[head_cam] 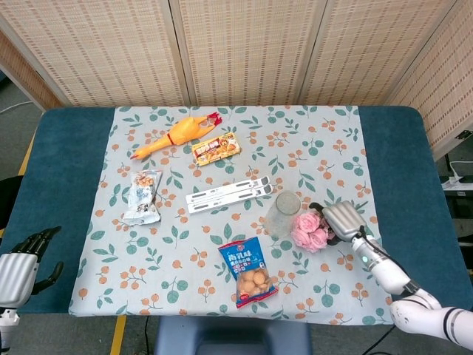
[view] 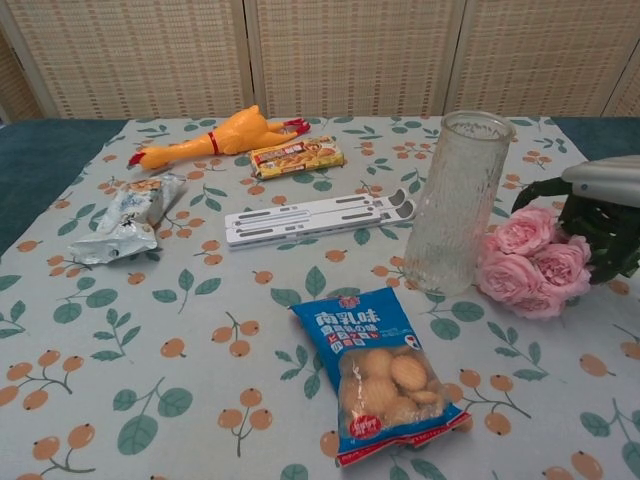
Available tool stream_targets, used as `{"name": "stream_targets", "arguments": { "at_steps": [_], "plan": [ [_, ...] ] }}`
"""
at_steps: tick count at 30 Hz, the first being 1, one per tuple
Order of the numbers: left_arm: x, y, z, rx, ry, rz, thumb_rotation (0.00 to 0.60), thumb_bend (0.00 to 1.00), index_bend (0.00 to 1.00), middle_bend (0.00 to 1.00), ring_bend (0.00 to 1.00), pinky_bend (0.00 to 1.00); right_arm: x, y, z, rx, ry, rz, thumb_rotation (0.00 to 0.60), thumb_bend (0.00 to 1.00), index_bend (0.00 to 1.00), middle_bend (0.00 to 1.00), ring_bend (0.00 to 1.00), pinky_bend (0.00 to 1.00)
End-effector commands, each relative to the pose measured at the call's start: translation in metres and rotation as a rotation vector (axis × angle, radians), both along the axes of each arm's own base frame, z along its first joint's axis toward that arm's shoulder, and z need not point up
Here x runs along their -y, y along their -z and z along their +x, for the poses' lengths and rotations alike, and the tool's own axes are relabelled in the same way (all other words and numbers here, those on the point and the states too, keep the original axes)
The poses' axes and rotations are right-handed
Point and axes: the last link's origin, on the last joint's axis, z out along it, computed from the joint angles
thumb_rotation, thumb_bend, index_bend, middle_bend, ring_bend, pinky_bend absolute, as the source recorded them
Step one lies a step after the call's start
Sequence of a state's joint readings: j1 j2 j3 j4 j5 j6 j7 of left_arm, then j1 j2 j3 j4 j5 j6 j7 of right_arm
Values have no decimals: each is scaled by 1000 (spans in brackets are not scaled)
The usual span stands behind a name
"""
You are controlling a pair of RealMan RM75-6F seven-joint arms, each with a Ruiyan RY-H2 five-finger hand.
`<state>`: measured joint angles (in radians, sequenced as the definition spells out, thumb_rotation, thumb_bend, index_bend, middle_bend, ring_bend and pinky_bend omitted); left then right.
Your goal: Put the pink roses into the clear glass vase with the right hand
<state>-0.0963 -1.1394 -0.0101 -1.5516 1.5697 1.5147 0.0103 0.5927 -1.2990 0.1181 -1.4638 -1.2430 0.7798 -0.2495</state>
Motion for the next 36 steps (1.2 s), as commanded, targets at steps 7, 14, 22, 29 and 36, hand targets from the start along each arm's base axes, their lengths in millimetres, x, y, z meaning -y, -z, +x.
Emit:
{"name": "stream_targets", "arguments": {
  "at_steps": [7, 14, 22, 29, 36],
  "plan": [
    [0, -2, 0, 6, 3, 7, 600, 373, 159, 216, 253, 443, -2, 18, 7, -11, -3, 52, 600, 0, 290, 751, 789, 825],
    [0, -1, 0, 4, 6, 4, 600, 374, 159, 216, 256, 443, -3, 16, -1, -89, 4, 17, 600, 0, 520, 765, 807, 841],
    [0, 0, 1, 1, 5, -2, 600, 374, 159, 216, 269, 444, 1, 21, -15, -179, 44, -43, 600, 8, 580, 769, 813, 849],
    [0, 0, 1, 2, 4, 1, 600, 374, 159, 216, 269, 443, -1, 19, -15, -137, 47, -77, 600, 212, 768, 807, 850, 888],
    [0, 0, 1, 2, 6, 0, 600, 373, 159, 216, 269, 443, -11, -3, 5, 10, -30, -157, 600, 469, 896, 854, 896, 934]
  ]
}}
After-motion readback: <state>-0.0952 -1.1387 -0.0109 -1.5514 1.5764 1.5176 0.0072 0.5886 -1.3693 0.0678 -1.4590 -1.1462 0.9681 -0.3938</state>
